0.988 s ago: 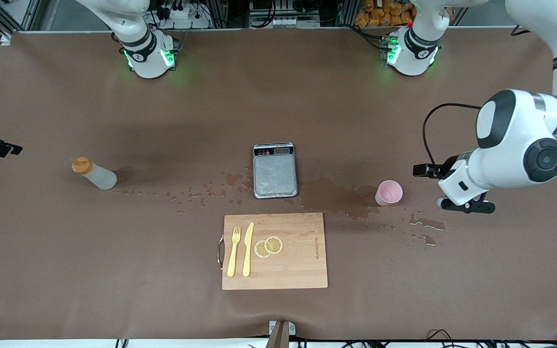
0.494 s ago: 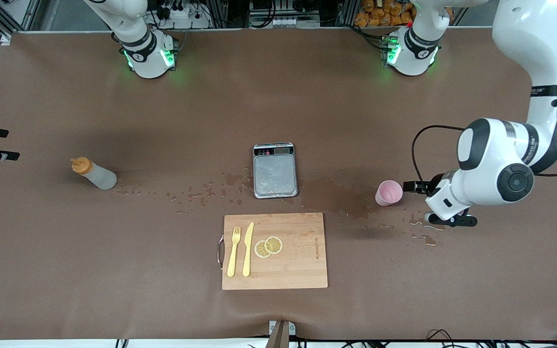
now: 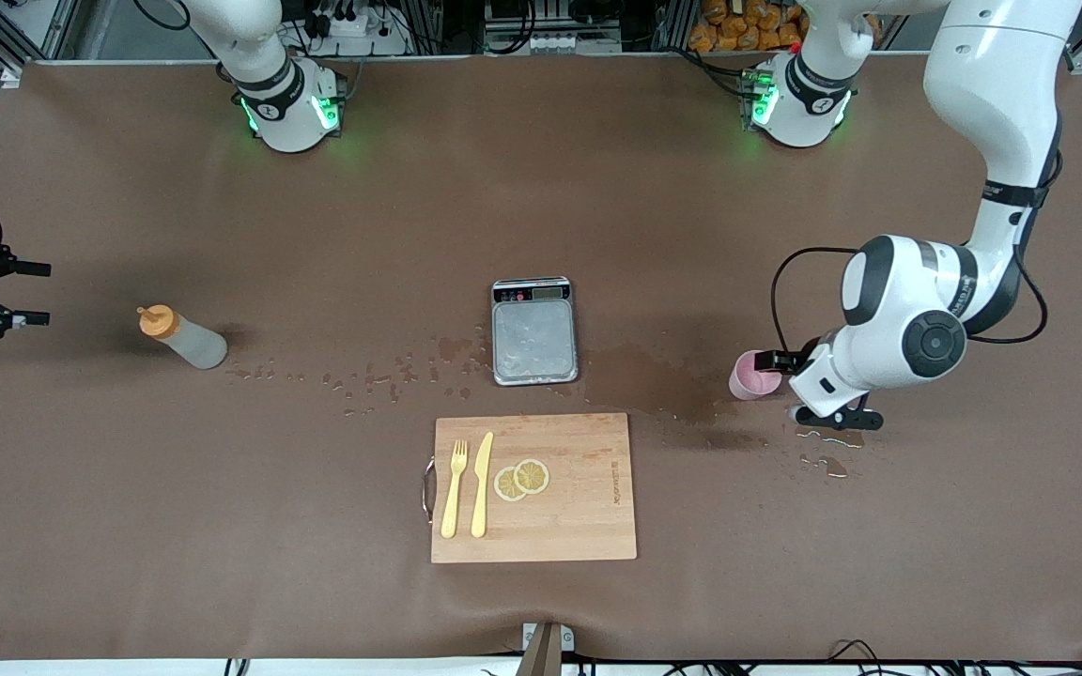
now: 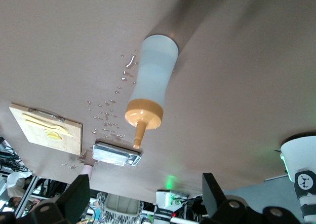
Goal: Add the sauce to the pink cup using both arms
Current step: 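Lower the left gripper around the pink cup while the right gripper approaches the bottle, then grasp the pink cup with the left gripper while the right grasps the bottle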
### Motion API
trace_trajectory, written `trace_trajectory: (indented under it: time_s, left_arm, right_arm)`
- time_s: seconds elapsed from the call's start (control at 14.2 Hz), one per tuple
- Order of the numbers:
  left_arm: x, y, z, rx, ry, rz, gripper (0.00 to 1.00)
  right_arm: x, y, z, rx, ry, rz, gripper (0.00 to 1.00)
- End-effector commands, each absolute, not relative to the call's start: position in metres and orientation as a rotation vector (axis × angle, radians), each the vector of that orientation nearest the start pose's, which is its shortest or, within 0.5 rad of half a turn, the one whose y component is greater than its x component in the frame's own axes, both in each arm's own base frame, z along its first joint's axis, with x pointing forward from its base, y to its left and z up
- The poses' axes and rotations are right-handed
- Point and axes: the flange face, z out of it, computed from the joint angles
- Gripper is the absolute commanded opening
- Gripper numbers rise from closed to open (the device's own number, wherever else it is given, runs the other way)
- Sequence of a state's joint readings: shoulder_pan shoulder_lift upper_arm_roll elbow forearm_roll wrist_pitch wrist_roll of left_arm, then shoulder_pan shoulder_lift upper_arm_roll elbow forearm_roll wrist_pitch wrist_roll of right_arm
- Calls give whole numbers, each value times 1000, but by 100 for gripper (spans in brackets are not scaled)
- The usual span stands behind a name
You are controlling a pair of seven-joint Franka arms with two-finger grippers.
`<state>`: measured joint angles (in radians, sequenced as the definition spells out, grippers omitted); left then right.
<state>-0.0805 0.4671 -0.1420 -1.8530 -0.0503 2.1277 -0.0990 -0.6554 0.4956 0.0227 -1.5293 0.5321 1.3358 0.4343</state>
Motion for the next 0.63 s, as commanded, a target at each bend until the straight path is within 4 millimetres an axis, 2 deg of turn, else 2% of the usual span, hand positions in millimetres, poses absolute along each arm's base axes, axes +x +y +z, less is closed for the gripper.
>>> trace_trajectory:
  time_s: [0.0, 0.14, 0.28, 0.56]
  left_arm:
    - [599, -134, 258, -3198, 111, 286, 100]
    - [599, -135, 249, -3202, 108, 272, 100]
    - [601, -129, 240, -3202, 94, 286, 100]
    - [599, -137, 230, -3199, 106, 312, 100]
  right_arm:
    - [533, -323, 327, -1921, 1312, 849, 100]
    - [528, -332, 288, -1808, 1316, 889, 100]
    - [528, -331, 264, -1742, 1357, 938, 100]
    - [538, -321, 258, -1657, 1512, 1045, 100]
